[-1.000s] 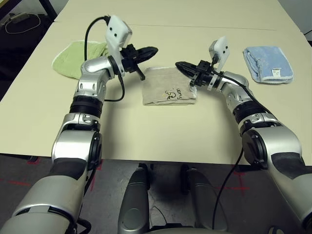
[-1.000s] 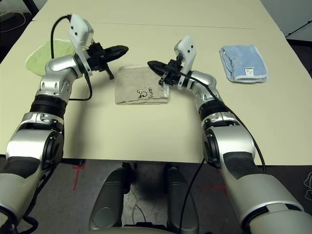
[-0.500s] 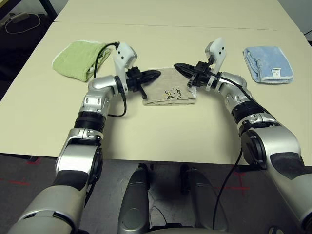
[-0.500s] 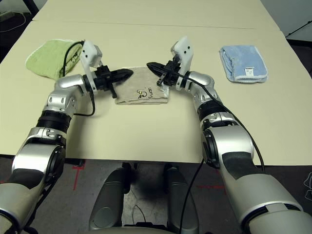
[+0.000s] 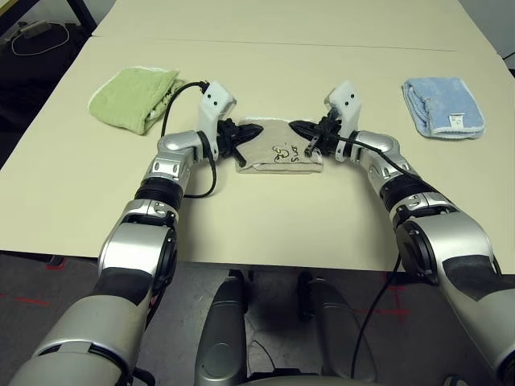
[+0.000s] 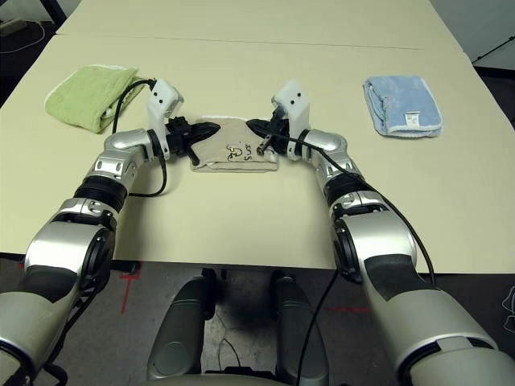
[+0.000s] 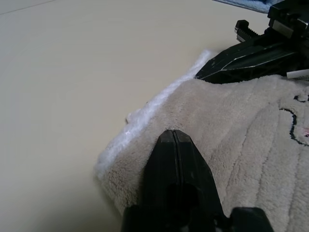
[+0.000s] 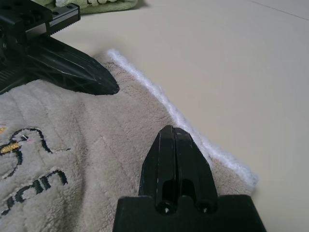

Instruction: Fold the towel and set it aside.

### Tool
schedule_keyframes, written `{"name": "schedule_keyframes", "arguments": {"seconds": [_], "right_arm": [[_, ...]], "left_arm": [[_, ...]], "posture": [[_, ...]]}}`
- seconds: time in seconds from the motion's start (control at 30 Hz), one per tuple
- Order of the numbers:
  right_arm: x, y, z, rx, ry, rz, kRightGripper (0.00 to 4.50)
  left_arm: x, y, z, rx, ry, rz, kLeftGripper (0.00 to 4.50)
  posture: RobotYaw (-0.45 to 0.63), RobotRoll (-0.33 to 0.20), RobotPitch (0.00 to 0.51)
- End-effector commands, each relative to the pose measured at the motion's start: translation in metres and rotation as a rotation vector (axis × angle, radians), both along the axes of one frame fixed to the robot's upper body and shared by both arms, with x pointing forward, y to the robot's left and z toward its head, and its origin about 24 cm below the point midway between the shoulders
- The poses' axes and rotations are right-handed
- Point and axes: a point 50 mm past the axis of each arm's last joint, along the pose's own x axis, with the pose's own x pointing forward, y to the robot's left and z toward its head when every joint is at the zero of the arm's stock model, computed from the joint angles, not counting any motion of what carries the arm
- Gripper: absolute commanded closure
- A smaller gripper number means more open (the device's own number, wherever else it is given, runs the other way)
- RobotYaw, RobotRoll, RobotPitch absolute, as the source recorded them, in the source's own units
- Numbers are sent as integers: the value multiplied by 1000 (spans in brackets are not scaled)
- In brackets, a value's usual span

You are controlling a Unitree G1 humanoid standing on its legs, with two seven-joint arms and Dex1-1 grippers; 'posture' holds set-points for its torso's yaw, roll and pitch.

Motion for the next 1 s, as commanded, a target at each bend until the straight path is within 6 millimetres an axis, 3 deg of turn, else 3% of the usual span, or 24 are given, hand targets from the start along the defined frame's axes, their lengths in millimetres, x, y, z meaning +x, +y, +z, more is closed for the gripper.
{"name": "schedule_keyframes", "arguments": {"seconds": [0.03,0.13,0.23,0.4,0.53,0.73,0.83,1.0], "right_arm": [[-3,-15,-10,101,45,-14,4500],[-3,-25,13,253,-36,24,4500],[-4,-38,26,294,-84,51,4500],[-11,-59,32,304,-92,120,4500],[-22,-86,23,277,-55,149,4500],[-41,-113,7,124,-32,212,4500],[-48,-118,6,60,-26,259,3713],[-53,-123,6,39,32,307,1992]], "left_arm": [[-2,7,4,20,21,-35,4448],[-6,14,22,-19,-2,-93,4448],[-11,24,35,-38,-46,-91,4448],[-18,44,39,-52,-67,-23,4448],[-32,55,32,-40,4,-47,3486],[-49,63,17,61,11,-98,1172],[-56,67,13,69,-5,-113,6],[-64,73,11,65,-19,-145,0]], "posture": [[58,0,254],[61,0,252],[62,0,248],[61,0,243],[65,0,238],[54,0,232],[48,0,229],[45,0,233]]}}
